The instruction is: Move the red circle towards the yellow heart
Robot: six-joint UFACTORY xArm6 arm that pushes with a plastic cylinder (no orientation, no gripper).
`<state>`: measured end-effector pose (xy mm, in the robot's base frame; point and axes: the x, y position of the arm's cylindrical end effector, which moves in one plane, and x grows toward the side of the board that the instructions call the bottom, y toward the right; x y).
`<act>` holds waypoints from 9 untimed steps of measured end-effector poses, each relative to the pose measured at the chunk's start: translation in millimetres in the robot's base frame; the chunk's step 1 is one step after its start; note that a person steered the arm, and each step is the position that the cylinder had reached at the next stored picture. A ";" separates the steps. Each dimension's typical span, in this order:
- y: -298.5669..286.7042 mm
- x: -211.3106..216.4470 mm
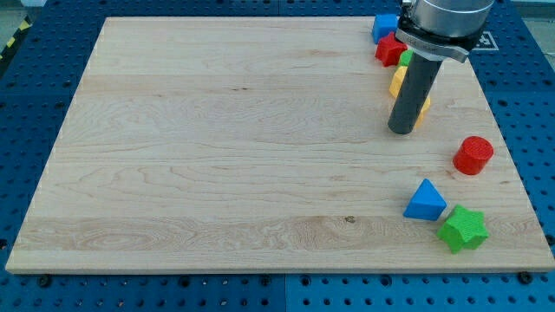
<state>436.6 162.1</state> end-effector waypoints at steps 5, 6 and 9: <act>161.1 89.5; 170.4 85.7; 90.6 55.2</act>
<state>491.7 252.7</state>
